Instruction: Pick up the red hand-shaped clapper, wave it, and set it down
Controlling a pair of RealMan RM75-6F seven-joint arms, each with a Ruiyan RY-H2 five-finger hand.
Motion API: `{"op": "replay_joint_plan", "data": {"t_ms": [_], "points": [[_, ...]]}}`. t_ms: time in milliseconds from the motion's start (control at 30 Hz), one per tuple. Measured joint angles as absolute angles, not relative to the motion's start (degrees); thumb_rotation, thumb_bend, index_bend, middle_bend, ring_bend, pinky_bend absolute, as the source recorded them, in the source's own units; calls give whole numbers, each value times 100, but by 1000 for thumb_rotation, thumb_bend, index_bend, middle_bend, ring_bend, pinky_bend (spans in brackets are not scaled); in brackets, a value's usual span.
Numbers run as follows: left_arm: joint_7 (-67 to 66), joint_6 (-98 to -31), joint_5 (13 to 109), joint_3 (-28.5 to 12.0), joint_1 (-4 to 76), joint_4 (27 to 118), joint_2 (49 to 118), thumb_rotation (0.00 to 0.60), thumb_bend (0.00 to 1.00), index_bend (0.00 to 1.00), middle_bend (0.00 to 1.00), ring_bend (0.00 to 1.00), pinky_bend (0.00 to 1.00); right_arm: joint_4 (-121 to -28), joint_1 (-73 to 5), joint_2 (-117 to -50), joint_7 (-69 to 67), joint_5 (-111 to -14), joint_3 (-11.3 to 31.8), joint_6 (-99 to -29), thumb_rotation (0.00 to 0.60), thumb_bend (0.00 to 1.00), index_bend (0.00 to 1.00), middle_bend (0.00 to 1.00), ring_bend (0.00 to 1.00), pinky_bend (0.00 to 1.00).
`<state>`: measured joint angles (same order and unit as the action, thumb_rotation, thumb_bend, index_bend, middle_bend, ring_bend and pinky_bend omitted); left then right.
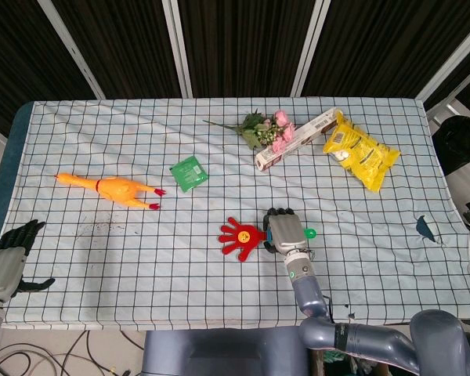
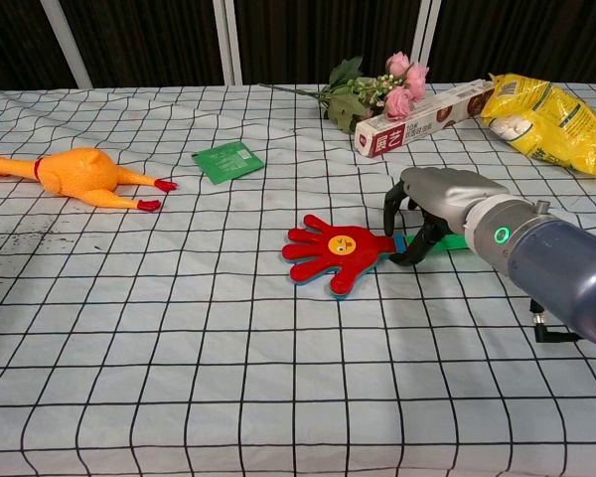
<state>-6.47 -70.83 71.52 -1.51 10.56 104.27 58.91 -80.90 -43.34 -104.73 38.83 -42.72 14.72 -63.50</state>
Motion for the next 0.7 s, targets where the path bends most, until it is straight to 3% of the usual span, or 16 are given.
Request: {"op": "replay_joint_plan", "data": {"t_ms": [233, 700], "points": [[-634, -7082, 7167, -144, 1055, 10427, 5883, 600, 0, 0, 0, 0, 0, -8105, -4320, -10456, 3816, -4349, 1475, -6393, 600, 384, 675, 441, 401, 275], [-626, -7104, 7190, -135, 1046, 10430, 5886, 600, 0, 0, 0, 0, 0, -8302, -4206, -10313, 3465, -4698, 1471, -6487, 600, 412, 730, 621, 581, 573]]}}
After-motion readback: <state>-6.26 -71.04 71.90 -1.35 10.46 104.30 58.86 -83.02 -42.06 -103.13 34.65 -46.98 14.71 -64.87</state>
